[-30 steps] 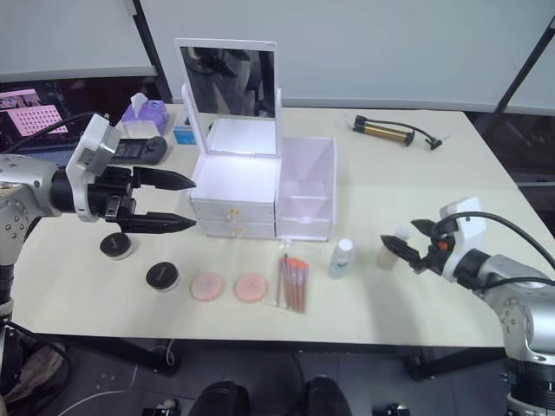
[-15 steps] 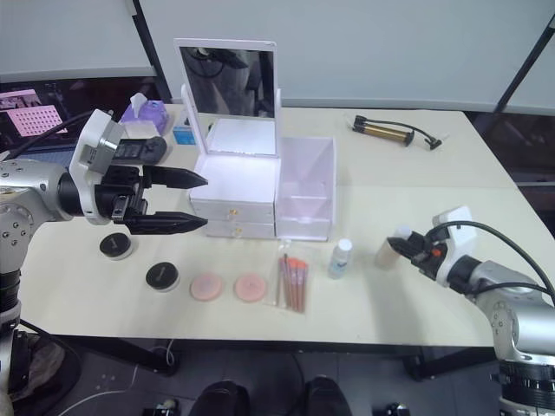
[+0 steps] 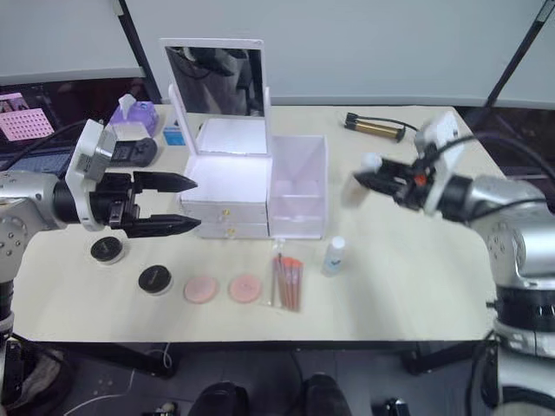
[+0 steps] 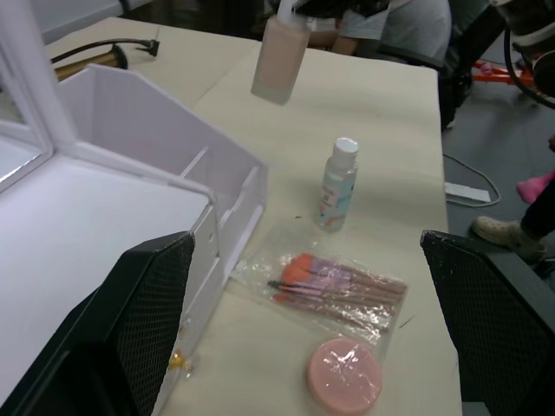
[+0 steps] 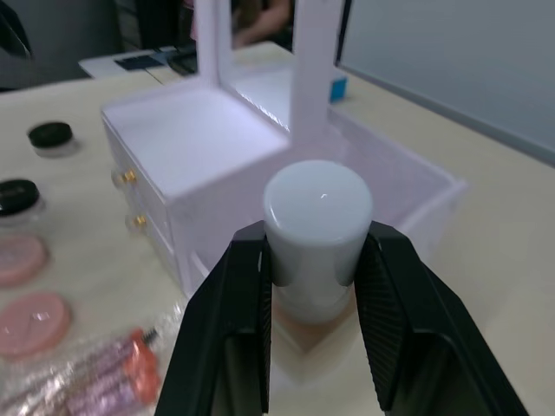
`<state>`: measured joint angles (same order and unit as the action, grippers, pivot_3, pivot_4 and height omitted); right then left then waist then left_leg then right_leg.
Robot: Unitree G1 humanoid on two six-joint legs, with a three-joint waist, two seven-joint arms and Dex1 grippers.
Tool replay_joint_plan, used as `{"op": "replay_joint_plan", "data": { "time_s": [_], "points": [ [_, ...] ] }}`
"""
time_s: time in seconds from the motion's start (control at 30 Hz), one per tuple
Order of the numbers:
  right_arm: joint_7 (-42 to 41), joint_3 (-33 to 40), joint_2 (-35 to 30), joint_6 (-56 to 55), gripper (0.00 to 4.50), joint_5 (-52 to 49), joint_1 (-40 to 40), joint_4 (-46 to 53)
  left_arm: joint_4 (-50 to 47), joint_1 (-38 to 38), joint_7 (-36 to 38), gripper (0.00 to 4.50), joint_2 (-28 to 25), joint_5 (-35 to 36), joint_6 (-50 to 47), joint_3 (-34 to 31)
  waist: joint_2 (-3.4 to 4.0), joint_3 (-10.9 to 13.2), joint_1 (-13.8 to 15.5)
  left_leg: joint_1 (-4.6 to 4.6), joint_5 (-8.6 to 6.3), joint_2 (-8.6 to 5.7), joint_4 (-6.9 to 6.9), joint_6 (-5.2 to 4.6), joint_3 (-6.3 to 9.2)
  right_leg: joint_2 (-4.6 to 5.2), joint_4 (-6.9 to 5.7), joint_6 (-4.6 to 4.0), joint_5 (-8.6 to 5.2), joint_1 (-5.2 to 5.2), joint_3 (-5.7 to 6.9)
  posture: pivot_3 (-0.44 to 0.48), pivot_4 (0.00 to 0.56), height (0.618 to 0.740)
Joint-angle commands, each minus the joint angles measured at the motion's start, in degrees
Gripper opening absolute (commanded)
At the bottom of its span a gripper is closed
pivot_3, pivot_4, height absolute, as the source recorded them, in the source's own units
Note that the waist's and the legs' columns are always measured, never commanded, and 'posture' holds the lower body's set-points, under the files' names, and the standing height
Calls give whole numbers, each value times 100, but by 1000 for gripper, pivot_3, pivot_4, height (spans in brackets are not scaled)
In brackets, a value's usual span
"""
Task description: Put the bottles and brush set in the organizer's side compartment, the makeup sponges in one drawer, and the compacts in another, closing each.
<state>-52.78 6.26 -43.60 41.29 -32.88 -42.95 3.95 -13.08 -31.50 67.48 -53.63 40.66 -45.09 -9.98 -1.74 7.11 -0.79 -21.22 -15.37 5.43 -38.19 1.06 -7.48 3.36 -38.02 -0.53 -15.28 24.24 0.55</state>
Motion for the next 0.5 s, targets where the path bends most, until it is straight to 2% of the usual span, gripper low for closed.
{"op": "replay_joint_plan", "data": {
  "time_s": [0.03,0.27,0.5],
  "points": [
    [60,-221,219,-26,1007,133,-342,-292,-294,68,-270,4500,-86,166,-75,-352,-3,1,60,-1,0,0,-1,0,1,2,1,0,0,-3,5,0,150,689],
    [199,-754,692,-308,1007,748,-710,-1295,-769,380,-762,4500,-9,609,-393,-706,-4,2,123,-16,-1,-6,-12,-2,3,11,0,-1,2,3,11,0,150,689],
    [77,-1215,699,-725,1007,1447,-476,-1705,-944,553,-1010,4500,-84,785,-393,-832,-3,2,104,-16,-1,-6,-11,-2,6,9,0,-1,3,4,10,0,150,689]
  ]
}}
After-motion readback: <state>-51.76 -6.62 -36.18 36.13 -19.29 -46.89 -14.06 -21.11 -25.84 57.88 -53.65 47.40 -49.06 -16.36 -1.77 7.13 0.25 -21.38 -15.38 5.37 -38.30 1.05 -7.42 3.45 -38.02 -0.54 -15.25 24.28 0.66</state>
